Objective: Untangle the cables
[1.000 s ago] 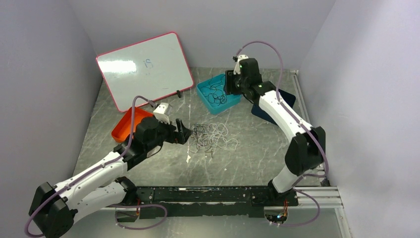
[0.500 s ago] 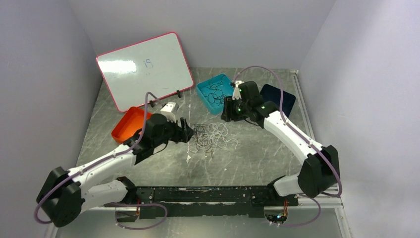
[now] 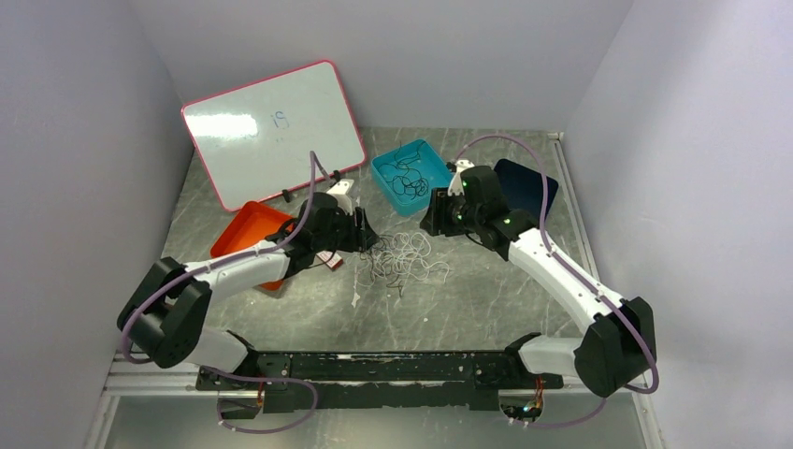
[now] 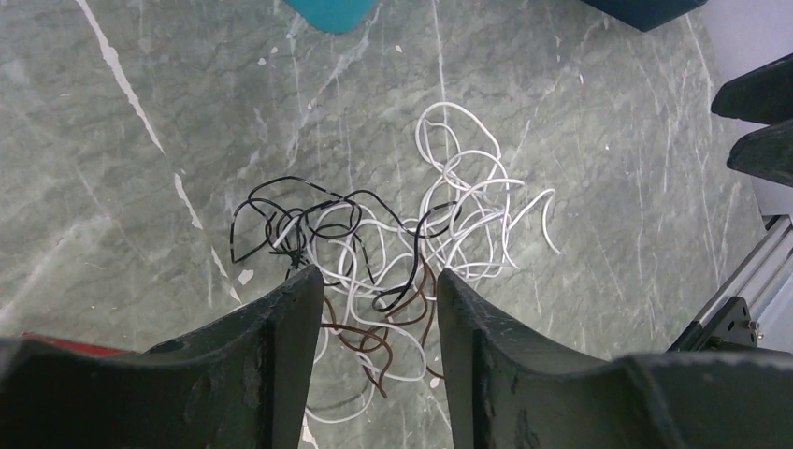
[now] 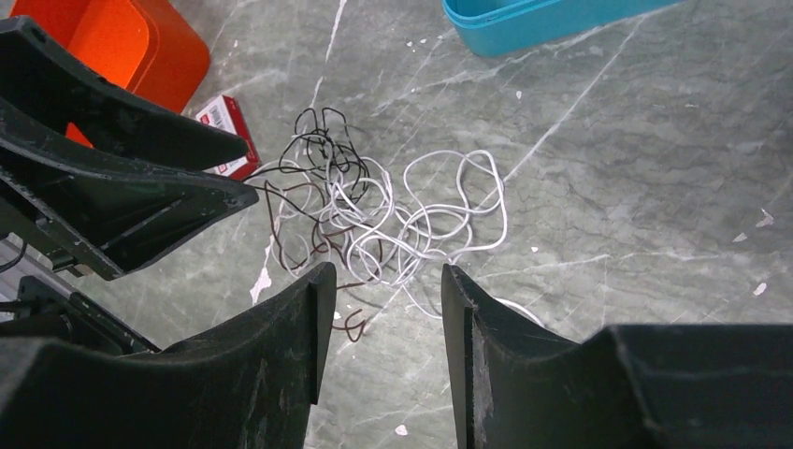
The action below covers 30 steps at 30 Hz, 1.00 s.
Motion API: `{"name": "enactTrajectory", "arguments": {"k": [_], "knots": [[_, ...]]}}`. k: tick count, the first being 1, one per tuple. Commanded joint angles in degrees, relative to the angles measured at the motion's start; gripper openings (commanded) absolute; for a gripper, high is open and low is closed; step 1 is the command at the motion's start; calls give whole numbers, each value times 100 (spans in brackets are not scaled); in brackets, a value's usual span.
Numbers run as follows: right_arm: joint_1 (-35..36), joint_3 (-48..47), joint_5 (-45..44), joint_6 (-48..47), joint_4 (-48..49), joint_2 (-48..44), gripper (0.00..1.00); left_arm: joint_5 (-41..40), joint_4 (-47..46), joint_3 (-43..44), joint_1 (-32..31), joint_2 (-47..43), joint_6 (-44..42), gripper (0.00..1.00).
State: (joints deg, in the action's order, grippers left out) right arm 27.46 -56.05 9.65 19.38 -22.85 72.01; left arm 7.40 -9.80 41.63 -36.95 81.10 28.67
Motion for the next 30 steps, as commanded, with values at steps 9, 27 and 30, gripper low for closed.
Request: {"name": "enactTrajectory", "arguments": {"k": [9, 27, 30], "knots": [[-13, 161, 14, 2, 214, -231, 48, 502, -459, 184, 56, 326, -192, 32], [-13, 616, 1107, -234, 1342, -533, 49, 590, 760, 872, 65, -929, -1615, 7], [-4, 795, 1453, -376, 1868, -780, 50, 759, 1013, 996, 70, -1236, -1910, 7]]}}
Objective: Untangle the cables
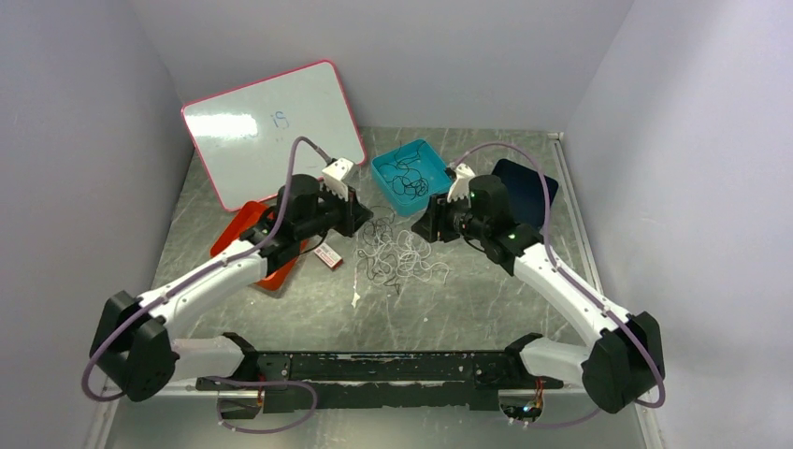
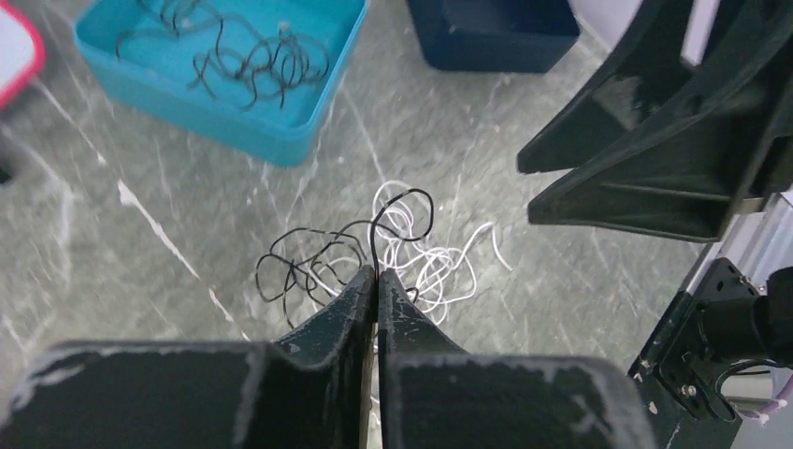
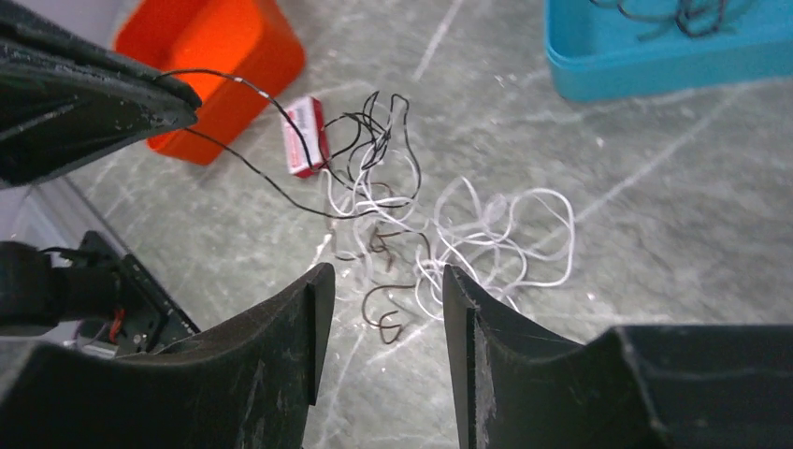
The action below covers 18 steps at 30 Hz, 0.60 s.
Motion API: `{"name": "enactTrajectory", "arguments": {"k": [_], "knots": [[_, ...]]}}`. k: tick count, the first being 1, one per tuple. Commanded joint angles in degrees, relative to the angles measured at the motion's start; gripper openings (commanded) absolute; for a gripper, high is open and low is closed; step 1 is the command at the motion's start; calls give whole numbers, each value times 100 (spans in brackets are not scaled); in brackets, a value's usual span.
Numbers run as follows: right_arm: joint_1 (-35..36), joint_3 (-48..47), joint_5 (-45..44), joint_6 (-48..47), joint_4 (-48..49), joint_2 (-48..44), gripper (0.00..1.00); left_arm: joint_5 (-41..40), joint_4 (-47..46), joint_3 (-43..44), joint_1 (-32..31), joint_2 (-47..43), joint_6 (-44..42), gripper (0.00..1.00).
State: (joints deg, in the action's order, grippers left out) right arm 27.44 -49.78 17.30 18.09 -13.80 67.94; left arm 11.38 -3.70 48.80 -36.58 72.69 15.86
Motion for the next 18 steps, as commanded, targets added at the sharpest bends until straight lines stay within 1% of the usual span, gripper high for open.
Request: {"name": "enactTrajectory", "arguments": {"k": [1, 5, 9, 11, 15, 18], "knots": [[-4, 230, 778, -305, 1144, -470, 51, 395, 503, 325, 28, -474, -711, 7], [7, 515, 1124, -551, 1865, -793, 54, 542, 857, 491, 36, -737, -967, 7], [51, 823, 1484, -705, 2807, -1056, 57, 819, 1024, 562, 28, -866, -1098, 7], [296, 974, 1525, -875, 3300, -1118, 57, 958, 1050, 578, 28, -923, -1127, 7], [625, 970, 1359, -1437, 3426, -1117, 58, 1136, 1037, 553, 28, -1061, -1139, 7], [773, 760, 1476, -1667, 3276, -925, 58, 1342, 1008, 523, 33, -1118, -1124, 7]]}}
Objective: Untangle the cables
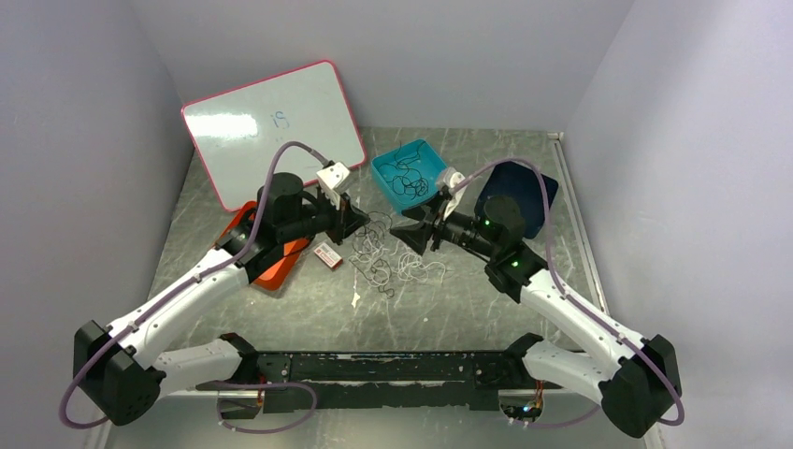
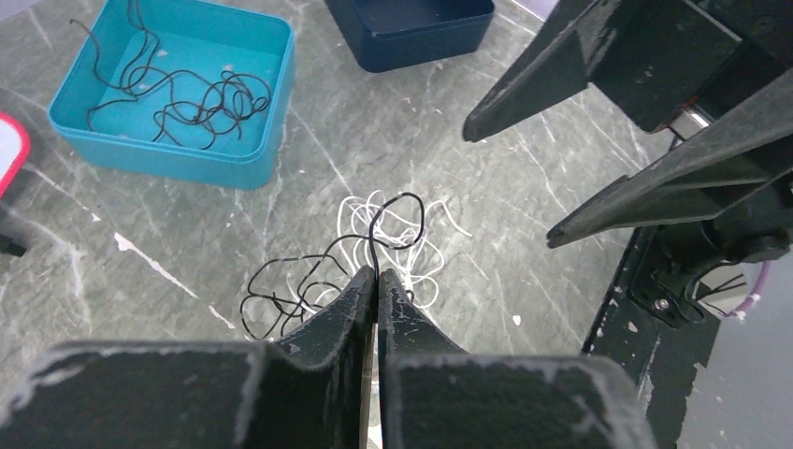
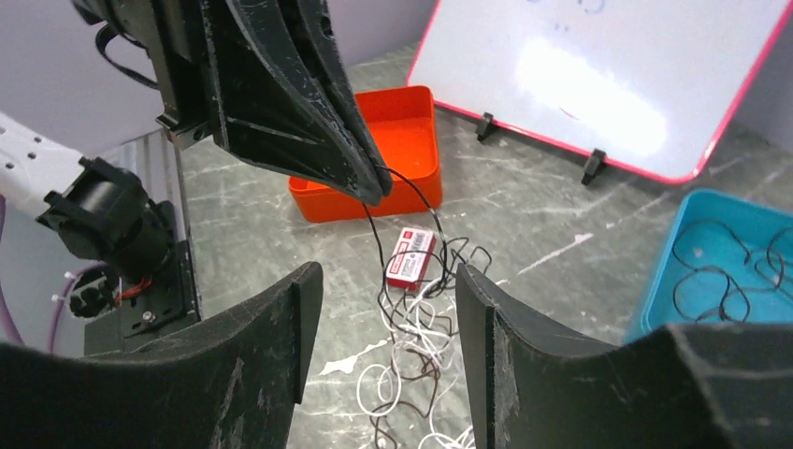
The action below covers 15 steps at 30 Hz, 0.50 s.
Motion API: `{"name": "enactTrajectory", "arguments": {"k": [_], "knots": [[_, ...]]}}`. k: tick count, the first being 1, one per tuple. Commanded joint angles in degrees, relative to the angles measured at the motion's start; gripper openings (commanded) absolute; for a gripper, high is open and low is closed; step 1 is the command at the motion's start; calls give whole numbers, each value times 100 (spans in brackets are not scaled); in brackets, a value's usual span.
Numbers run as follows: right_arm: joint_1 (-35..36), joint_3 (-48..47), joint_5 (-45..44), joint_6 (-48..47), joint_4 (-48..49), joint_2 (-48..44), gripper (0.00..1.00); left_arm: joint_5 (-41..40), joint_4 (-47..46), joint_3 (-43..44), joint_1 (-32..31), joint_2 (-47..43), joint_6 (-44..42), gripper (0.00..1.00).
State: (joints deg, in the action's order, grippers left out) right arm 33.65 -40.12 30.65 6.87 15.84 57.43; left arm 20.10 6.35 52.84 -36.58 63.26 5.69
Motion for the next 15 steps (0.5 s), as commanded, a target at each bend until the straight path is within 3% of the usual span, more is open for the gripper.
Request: {"name": "enactTrajectory", "arguments": {"k": [1, 9, 15], "knots": [[189, -286, 179, -606, 213, 225, 58, 529, -6, 114, 29, -182, -106, 7], [342, -678, -123, -896, -344, 690, 54, 1039, 43, 87, 29, -177, -191, 7], [344, -990, -116, -1055, -923, 923, 44, 1118, 51, 26, 31, -266, -222, 7]]}}
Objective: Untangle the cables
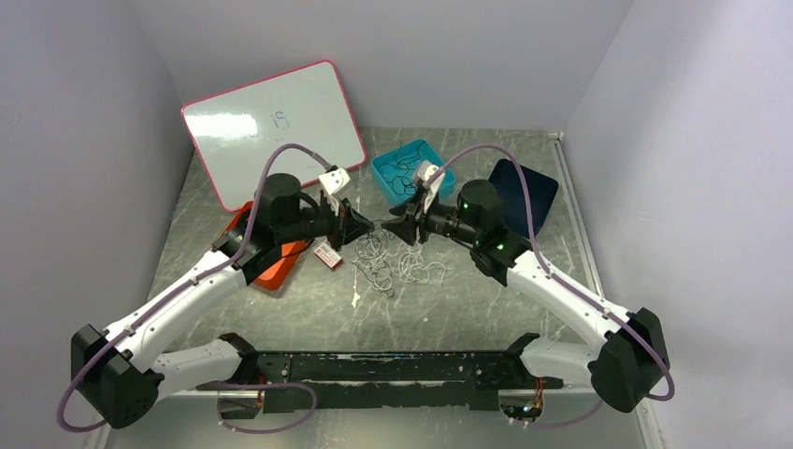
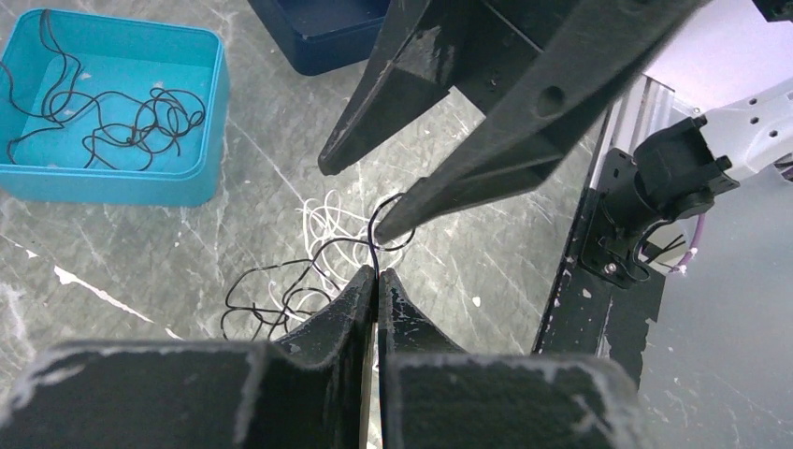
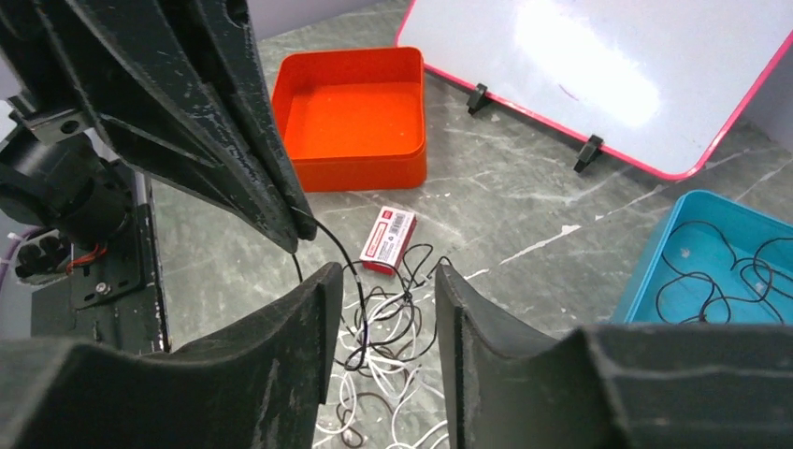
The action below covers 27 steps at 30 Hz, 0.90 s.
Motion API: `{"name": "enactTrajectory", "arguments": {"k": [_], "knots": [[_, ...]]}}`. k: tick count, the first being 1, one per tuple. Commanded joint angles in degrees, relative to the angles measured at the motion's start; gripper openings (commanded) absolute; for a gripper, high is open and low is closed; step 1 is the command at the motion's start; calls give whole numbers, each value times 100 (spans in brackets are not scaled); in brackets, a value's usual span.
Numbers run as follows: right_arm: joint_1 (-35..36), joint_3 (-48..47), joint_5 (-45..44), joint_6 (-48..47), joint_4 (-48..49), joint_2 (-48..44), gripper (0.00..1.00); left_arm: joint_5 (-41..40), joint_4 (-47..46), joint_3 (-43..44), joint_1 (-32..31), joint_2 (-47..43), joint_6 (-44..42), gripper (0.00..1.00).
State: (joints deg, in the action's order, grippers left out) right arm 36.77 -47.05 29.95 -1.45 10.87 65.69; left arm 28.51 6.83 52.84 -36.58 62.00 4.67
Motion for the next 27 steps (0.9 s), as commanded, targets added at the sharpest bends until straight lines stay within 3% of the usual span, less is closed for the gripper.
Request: {"name": "enactTrajectory", "arguments": {"k": [1, 5, 10, 13, 16, 19, 21, 24, 27], "knots": [[35, -337, -24, -240, -495, 140, 41, 282, -1, 17, 28, -147, -119, 7], [40, -450, 51, -218, -687, 199, 27, 313, -36, -1, 33, -140, -108, 7], [40, -616, 89, -64, -795, 157, 2, 210, -145, -95, 29, -192, -27, 7], [34, -718, 41, 9, -889, 86, 0, 144, -207, -143, 28, -229, 29, 9], [36, -828, -178, 163, -928, -37, 0, 51, -268, -197, 32, -286, 109, 28], [36, -1098, -430, 390, -1100, -98, 0, -97, -395, -320, 34, -389, 236, 56], [40, -1389, -585, 638, -1182, -102, 0, -176, -568, -434, 28, -456, 360, 70], [35, -1683, -688, 1040, -1335, -5, 0, -277, -1082, -624, 28, -527, 606, 82], [63, -1900, -741, 1360, -1412, 84, 0, -421, -1666, -827, 28, -509, 811, 87]]}}
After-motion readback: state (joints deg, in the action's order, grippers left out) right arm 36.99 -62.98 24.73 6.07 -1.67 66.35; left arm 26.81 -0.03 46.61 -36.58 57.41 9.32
